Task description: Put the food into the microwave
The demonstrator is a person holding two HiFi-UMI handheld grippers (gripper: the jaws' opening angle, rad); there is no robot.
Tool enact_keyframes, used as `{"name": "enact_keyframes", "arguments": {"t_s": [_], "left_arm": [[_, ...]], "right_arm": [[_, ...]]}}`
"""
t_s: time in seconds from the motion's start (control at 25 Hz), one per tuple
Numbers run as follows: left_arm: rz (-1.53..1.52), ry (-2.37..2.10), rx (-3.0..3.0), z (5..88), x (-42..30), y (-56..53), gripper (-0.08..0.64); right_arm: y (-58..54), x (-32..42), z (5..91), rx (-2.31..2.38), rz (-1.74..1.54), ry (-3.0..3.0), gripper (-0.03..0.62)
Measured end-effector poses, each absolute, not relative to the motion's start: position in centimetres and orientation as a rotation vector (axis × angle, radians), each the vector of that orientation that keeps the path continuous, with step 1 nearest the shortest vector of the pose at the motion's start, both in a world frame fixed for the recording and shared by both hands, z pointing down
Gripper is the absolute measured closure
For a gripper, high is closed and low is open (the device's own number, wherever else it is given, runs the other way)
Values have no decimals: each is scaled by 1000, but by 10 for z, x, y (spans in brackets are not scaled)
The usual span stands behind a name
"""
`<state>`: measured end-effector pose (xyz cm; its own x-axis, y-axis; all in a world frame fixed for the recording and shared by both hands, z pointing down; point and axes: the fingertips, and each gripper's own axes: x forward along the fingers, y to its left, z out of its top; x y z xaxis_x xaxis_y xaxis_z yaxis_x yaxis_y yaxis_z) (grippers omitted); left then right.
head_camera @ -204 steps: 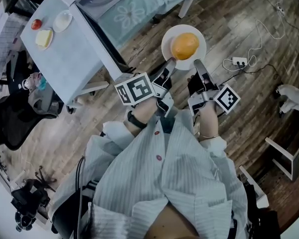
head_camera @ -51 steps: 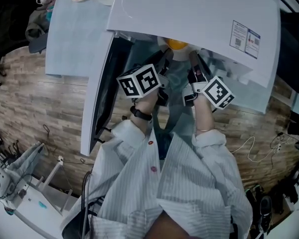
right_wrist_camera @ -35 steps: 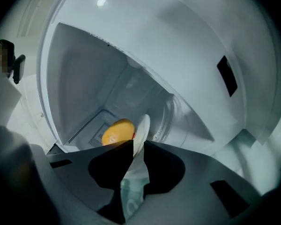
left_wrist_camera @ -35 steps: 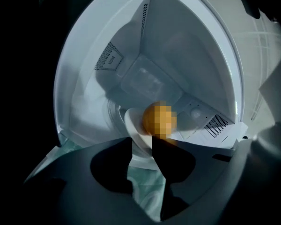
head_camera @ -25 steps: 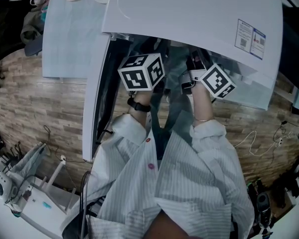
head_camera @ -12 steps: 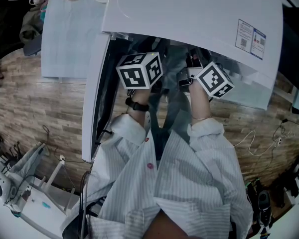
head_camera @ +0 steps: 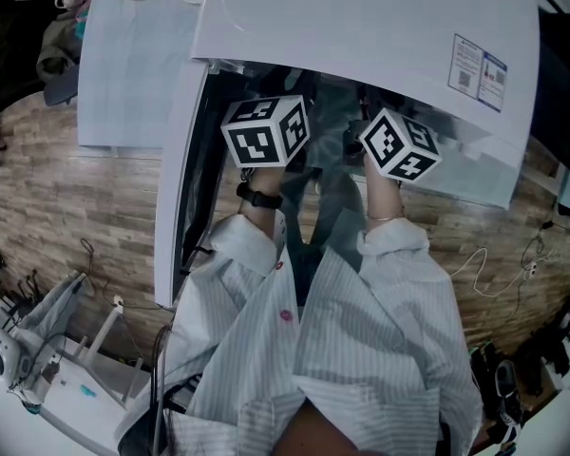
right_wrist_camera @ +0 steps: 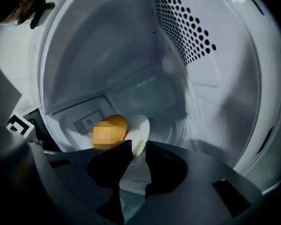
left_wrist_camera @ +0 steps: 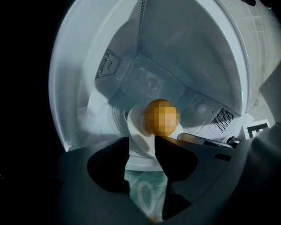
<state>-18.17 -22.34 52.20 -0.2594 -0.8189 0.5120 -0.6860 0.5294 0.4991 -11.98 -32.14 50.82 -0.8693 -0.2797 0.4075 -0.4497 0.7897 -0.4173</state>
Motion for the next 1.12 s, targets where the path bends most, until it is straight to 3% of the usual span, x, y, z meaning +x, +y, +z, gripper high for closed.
{"name": "enact_keyframes", "arguments": {"t_s": [0.4,1.12], "left_arm": [[-232,-2015,1236,520,-180,-226,399],[-237,-2051,1283,491,-160,-218,400]], "right_arm": [[-326,-115,517,632,466,-2593,466],[-310,-101,486,518,539,-2658,466]]}}
